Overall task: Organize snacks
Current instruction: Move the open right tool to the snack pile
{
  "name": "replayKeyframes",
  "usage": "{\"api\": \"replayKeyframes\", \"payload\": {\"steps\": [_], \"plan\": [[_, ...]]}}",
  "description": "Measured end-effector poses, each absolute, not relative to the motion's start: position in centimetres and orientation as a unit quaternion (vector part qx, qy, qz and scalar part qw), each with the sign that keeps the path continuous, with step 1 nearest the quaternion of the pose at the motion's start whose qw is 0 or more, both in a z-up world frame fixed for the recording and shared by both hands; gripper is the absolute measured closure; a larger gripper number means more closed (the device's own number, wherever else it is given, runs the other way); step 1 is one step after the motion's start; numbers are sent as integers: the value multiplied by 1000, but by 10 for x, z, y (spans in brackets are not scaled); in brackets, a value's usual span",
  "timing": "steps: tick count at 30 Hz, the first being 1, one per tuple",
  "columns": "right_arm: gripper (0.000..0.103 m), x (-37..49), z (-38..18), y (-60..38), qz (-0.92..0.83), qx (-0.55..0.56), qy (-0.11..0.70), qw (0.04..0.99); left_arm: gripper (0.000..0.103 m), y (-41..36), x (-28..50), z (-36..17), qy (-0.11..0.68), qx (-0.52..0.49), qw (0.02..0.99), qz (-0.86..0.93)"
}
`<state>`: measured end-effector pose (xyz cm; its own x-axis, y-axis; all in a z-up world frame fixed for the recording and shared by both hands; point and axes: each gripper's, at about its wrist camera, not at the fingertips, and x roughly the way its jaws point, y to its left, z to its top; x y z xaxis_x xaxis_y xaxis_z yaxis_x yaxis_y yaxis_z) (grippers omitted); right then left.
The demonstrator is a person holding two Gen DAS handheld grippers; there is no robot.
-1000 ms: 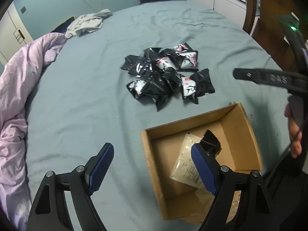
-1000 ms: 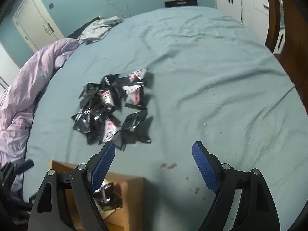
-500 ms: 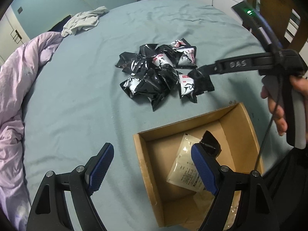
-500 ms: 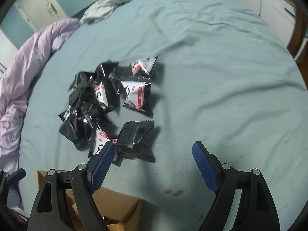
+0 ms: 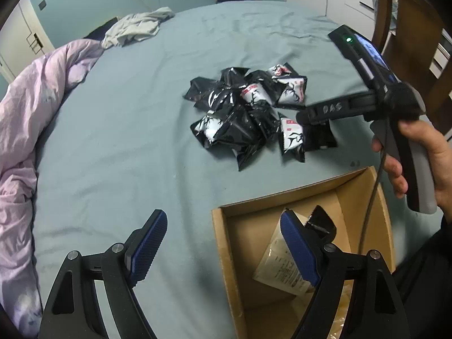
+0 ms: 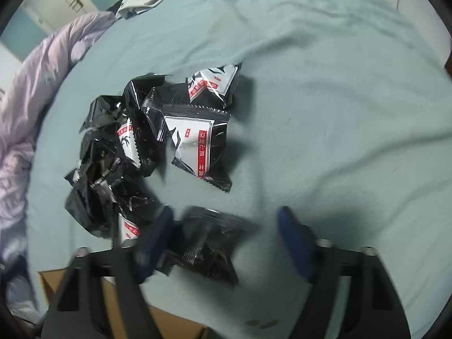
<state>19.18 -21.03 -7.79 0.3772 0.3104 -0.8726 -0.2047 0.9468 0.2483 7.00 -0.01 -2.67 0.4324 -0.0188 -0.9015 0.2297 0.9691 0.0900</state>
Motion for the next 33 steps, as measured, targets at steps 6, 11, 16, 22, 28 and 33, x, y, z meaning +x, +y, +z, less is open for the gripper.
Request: {"api": "replayKeyframes", "payload": {"steps": [6,11,16,22,28,33], "plan": [[92,181,-77,-211,135,24,517,845,20,-7,62,-18,495,130,857,-70],[100,160,-64,-221,112,57,496,859,20,-9,53,-12,480,145,862,-75],[101,124,-35,-237,117,91,464,873,20,-5,48,-5,468,143,869,-68],[101,74,-6,-269,163,163,428,874,20,4,46,-1,461,133,876,-52],[101,24,-3,-302,196,223,410,862,20,11,43,3,463,117,877,-49],[101,0,-5,-323,201,251,393,861,20,6,45,8,459,123,878,-58]]}}
